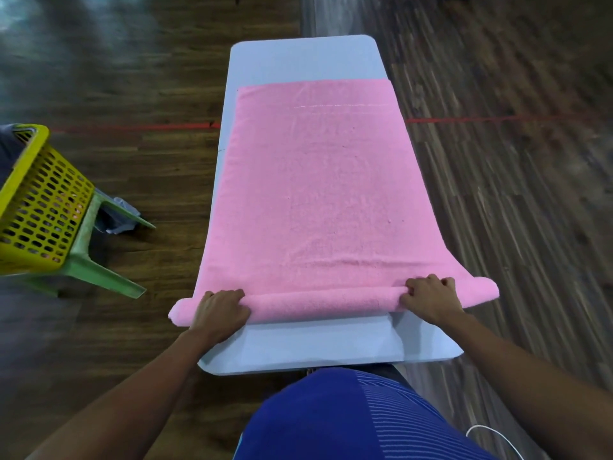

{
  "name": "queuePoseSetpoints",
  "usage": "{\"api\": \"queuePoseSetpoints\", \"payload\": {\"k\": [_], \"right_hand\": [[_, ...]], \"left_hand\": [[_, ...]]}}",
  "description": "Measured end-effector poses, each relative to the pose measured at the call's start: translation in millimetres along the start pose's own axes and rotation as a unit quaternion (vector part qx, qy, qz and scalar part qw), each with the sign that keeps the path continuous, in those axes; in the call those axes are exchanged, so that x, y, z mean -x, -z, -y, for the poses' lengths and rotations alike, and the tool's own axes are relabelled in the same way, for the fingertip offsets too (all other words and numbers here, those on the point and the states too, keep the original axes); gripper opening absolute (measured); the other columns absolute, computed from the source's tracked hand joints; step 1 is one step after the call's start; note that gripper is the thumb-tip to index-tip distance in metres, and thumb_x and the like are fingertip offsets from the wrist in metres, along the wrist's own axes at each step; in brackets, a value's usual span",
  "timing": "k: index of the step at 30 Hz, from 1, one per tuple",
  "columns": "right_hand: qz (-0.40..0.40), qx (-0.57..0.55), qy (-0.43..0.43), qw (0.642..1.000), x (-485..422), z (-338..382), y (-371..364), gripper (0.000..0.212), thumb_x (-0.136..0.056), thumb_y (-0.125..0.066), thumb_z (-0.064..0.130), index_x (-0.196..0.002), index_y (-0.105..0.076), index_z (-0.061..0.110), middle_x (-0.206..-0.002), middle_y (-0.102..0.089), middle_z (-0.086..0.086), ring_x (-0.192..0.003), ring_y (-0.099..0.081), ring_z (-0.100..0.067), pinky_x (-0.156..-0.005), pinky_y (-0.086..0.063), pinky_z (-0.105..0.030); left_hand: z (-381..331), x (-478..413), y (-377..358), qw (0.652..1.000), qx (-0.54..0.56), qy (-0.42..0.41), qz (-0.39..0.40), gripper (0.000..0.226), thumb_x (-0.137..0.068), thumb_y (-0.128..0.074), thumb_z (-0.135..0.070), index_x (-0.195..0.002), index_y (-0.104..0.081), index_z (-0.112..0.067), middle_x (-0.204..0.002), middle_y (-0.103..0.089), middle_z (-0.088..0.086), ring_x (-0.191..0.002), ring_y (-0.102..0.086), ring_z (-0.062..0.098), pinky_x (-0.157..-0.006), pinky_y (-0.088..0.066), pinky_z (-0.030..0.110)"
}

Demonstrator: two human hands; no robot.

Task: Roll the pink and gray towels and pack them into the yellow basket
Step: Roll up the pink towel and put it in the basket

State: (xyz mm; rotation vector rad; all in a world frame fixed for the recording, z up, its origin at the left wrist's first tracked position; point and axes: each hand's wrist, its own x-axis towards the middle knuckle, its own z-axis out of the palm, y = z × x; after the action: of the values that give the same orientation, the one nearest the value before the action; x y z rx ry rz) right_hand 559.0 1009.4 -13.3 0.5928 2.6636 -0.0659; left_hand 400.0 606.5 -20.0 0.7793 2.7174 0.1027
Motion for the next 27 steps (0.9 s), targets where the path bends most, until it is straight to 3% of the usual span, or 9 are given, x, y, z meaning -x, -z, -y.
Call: {"api": "queuePoseSetpoints", "payload": {"k": [3,7,12,14,17,19,22,24,27], "right_hand": [[-0.109,-0.038,-0.010,0.993,-5.6,2.5,-2.7,0.018,-0.083,-0.062,0.023,-0.098,-0.062,0.013,-0.100,-0.058,-0.010,-0.092,-0.051,-0.032,-0.077,-0.036,-0.042],[-0.175,-0.109,0.031,0.978,-4.3,7.6,-9.1,0.005,-0.079,-0.064,0.005,-0.085,-0.064,0.004,-0.087,-0.060,-0.013,-0.080,-0.053,-0.036,-0.065,-0.035,-0.037],[-0.109,-0.080,0.073,0.988,10.7,1.3,-30.2,0.053,-0.061,-0.074,0.007,-0.112,-0.061,0.008,-0.110,-0.064,-0.010,-0.100,-0.059,-0.033,-0.091,-0.047,-0.044],[-0.113,-0.083,0.063,0.988,10.8,0.1,-28.8,0.046,-0.065,-0.070,0.007,-0.110,-0.063,0.010,-0.108,-0.066,-0.008,-0.101,-0.060,-0.032,-0.092,-0.044,-0.043],[-0.076,-0.047,0.048,0.995,8.6,4.9,-11.3,0.032,-0.075,-0.053,0.029,-0.103,-0.063,0.018,-0.101,-0.066,-0.001,-0.098,-0.057,-0.026,-0.087,-0.038,-0.038],[-0.025,-0.004,0.041,0.999,4.4,6.7,0.9,0.031,-0.083,-0.044,0.036,-0.102,-0.063,0.021,-0.104,-0.066,0.001,-0.101,-0.054,-0.023,-0.089,-0.033,-0.038],[0.023,0.009,0.010,1.000,-2.2,8.1,7.0,0.027,-0.088,-0.044,0.033,-0.101,-0.063,0.021,-0.110,-0.063,-0.001,-0.107,-0.049,-0.022,-0.093,-0.028,-0.041],[-0.024,-0.013,-0.008,1.000,-5.7,9.0,3.7,0.023,-0.086,-0.050,0.028,-0.104,-0.060,0.019,-0.111,-0.058,-0.004,-0.105,-0.048,-0.026,-0.089,-0.031,-0.042],[-0.157,-0.067,0.003,0.985,-9.6,10.5,-5.7,0.016,-0.081,-0.063,0.010,-0.096,-0.063,0.009,-0.096,-0.059,-0.013,-0.087,-0.052,-0.035,-0.071,-0.036,-0.040]], "left_hand": [[6.1,-5.7,-4.0,0.996,-0.001,0.000,-0.084,0.021,-0.080,-0.066,-0.019,-0.101,-0.062,-0.013,-0.096,-0.065,0.005,-0.086,-0.058,0.026,-0.081,-0.044,0.042],[-1.1,-5.7,-5.6,0.991,-0.014,-0.029,-0.130,0.016,-0.081,-0.067,-0.010,-0.096,-0.066,-0.009,-0.095,-0.066,0.009,-0.085,-0.056,0.027,-0.078,-0.048,0.043],[-2.9,10.0,-19.1,0.996,-0.027,-0.059,-0.058,0.049,-0.068,-0.073,-0.019,-0.115,-0.065,-0.005,-0.111,-0.067,0.013,-0.101,-0.061,0.031,-0.094,-0.049,0.047],[-1.8,8.9,-18.6,0.997,-0.022,-0.054,-0.059,0.043,-0.069,-0.074,-0.017,-0.110,-0.067,-0.007,-0.107,-0.069,0.011,-0.097,-0.062,0.029,-0.093,-0.050,0.046],[-2.4,3.2,-7.7,0.997,-0.034,-0.053,-0.044,0.023,-0.074,-0.055,-0.031,-0.087,-0.067,-0.015,-0.086,-0.069,0.003,-0.078,-0.059,0.023,-0.079,-0.049,0.039],[-6.0,-2.1,0.1,0.999,-0.033,-0.041,0.013,0.032,-0.075,-0.038,-0.041,-0.078,-0.061,-0.018,-0.078,-0.066,0.001,-0.072,-0.055,0.023,-0.072,-0.040,0.036],[-4.3,-10.7,5.9,0.998,0.036,-0.001,0.042,0.034,-0.077,-0.039,-0.043,-0.091,-0.060,-0.020,-0.084,-0.065,0.001,-0.078,-0.058,0.025,-0.072,-0.035,0.034],[-1.1,-15.2,2.9,0.998,0.055,-0.005,-0.025,0.026,-0.081,-0.057,-0.030,-0.103,-0.061,-0.016,-0.096,-0.065,0.004,-0.088,-0.057,0.027,-0.078,-0.039,0.039],[-1.2,-18.2,-4.0,0.991,0.039,0.011,-0.126,0.018,-0.081,-0.067,-0.011,-0.099,-0.063,-0.011,-0.100,-0.064,0.008,-0.090,-0.055,0.029,-0.081,-0.044,0.045]]}}
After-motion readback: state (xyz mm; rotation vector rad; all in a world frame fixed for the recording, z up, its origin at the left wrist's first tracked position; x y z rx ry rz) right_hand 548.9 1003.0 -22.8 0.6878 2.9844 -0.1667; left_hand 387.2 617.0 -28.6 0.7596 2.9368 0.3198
